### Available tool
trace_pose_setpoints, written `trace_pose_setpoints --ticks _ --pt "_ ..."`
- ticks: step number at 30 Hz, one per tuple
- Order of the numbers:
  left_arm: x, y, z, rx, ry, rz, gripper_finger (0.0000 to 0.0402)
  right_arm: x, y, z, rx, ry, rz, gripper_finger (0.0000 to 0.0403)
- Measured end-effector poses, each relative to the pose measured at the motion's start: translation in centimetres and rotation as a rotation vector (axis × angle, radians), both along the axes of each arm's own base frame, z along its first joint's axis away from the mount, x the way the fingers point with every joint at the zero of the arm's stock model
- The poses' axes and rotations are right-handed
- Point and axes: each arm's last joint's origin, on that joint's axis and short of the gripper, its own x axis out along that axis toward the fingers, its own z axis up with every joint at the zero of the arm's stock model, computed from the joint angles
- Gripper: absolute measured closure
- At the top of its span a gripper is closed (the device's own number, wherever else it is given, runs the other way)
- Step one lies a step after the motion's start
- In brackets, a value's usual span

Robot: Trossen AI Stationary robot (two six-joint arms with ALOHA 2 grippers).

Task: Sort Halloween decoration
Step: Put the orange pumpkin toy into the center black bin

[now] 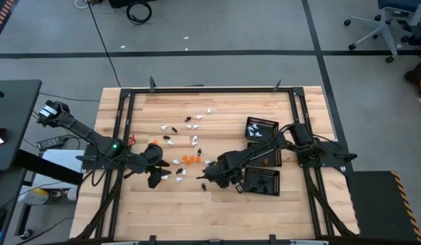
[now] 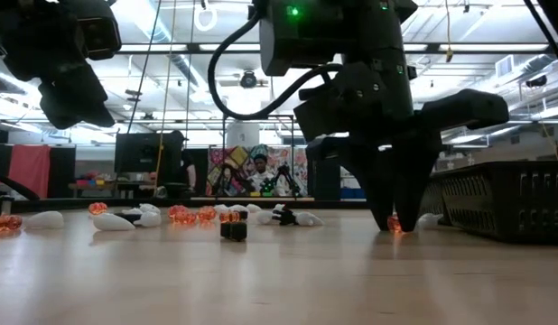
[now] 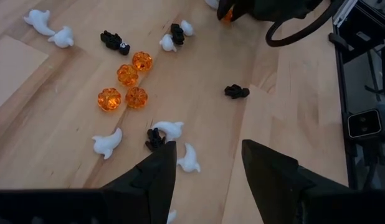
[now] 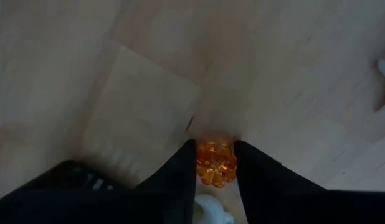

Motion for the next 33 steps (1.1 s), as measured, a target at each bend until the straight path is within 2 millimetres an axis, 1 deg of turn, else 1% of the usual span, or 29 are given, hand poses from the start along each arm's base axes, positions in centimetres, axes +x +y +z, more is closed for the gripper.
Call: trace_pose_setpoints --ticks 2,6,9,13,27,30,33 --pt "0.0 0.0 0.0 -0.001 0.001 -0.002 0.0209 0.0 -0.1 0.0 0.002 -0.003 -0.002 0.0314" --pt "0.0 0.0 0.0 -0.001 0.001 -0.002 0.0209 0.4 -0.3 0.4 -0.008 -0.008 -0.007 0.0309" --pt "0.0 0.0 0.0 -0.001 0.001 -0.002 0.0209 0.9 -0.4 1.2 -0.006 -0.028 -0.013 0.0307" --pt "0.0 0.0 0.0 0.0 0.001 -0.002 0.0209 1.5 -0.8 2.0 0.007 -0.051 -0.022 0.0313" --pt "0.0 0.0 0.0 0.0 0.001 -0.002 0.0209 1.8 -1.9 2.1 0.024 -0.057 -0.071 0.0324" --pt "0.0 0.0 0.0 0.0 0.001 -0.001 0.0209 1.7 -2.1 2.3 0.04 -0.04 -0.107 0.0319" --pt "0.0 0.0 0.0 0.0 0.001 -0.001 0.0209 1.5 -2.3 2.7 0.068 -0.031 -0.116 0.0304"
